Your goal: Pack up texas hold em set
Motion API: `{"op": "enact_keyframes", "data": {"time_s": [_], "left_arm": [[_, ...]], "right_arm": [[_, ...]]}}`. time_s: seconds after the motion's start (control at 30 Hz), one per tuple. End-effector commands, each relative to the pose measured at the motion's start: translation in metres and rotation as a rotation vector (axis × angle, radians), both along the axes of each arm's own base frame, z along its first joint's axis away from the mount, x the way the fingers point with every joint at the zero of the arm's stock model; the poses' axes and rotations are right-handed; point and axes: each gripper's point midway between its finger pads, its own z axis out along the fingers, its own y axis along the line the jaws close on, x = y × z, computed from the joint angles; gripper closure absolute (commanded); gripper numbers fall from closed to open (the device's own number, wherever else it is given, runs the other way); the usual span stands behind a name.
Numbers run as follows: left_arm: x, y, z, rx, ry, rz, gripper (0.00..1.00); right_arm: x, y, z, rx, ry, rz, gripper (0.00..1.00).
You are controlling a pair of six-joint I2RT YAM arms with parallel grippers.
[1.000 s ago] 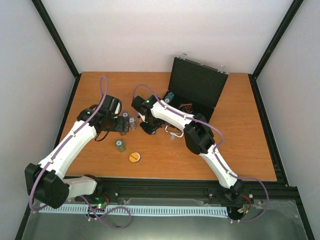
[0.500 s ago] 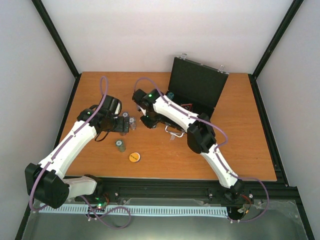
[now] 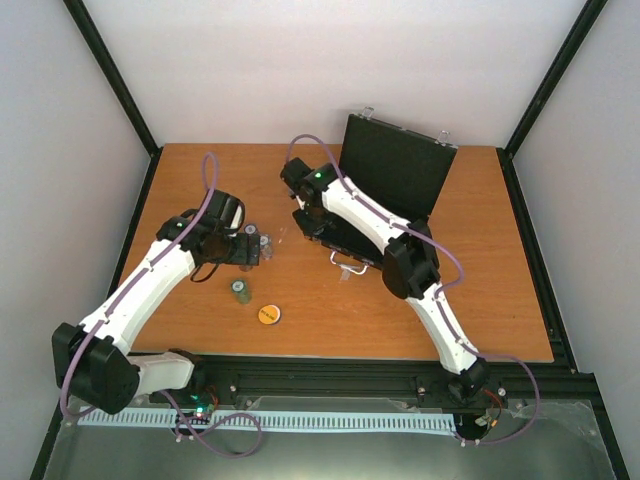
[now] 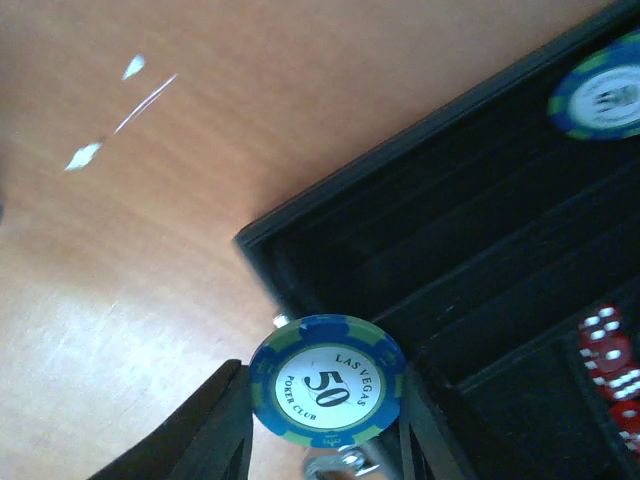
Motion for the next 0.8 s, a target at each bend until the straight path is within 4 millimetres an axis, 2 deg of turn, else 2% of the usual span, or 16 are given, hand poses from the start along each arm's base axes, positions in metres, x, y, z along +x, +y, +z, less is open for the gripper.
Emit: {"op": "enact_keyframes", "data": {"time_s": [0.0,0.37,0.77], "left_arm": [[0.008,-0.004,0.006,-0.009,-0.018,-0.015,0.00],[0.010,-0.005,0.003,-0.004,-0.005,-0.019,0.00],[0.010,-0.005,0.000,0.003,0.003,-0.023,0.00]], "right_arm": [[0.037,-0.005,0.026,0.039,-0.150,-0.071,0.69],[0.090,-0.019,0.009,0.034,-0.286,-0.176,0.69],[0.102,-0.034,-0.010,-0.031,-0.324,-0.239,0.69]]}}
